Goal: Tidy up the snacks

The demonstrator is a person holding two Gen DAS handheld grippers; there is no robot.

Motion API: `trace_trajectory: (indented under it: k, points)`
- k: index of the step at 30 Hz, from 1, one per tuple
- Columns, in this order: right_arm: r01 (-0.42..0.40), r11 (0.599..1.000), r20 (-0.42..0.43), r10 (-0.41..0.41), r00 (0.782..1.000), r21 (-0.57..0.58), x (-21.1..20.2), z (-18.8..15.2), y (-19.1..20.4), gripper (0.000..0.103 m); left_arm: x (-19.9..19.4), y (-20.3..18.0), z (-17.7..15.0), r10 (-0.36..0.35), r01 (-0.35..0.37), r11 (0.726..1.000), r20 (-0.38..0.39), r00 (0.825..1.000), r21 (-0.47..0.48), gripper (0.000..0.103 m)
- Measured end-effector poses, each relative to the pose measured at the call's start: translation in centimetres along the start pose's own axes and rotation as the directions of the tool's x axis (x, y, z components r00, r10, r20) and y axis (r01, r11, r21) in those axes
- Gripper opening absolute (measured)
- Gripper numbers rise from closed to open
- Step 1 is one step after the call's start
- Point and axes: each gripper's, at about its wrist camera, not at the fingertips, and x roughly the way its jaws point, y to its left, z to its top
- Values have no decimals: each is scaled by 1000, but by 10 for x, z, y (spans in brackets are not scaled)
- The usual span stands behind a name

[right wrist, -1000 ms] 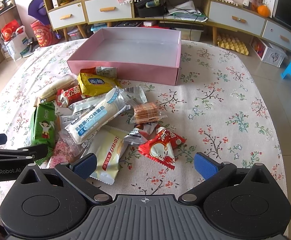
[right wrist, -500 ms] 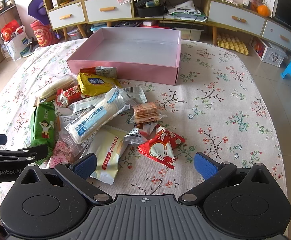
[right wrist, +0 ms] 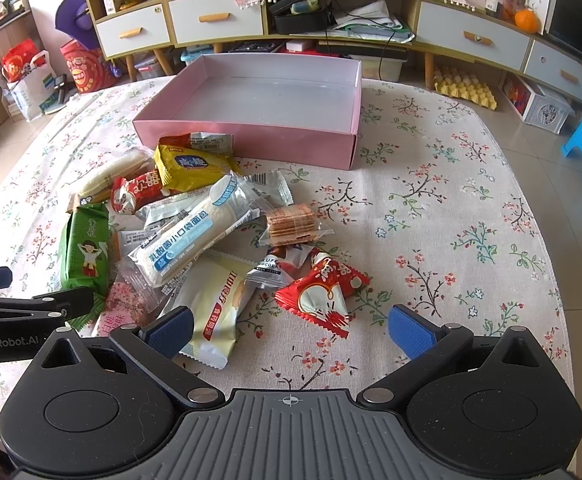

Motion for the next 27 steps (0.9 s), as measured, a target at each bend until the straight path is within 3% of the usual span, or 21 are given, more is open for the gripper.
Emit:
trace_trajectory:
  k: [18,24,27]
  points:
    - [2,1000,-2,-2,1000,1,1,-1,-1,103,1,1,1,-3,3,1000,4,1000,-1,103]
    - [27,999,3,-27,1000,26,3,7,-8,103,-2,5,8,60,-61,998,77,995,11,103]
    - [27,998,-13,-26,1000,55,5,15,-15,103,0,9,15,54,-56,998,78,995,21,103]
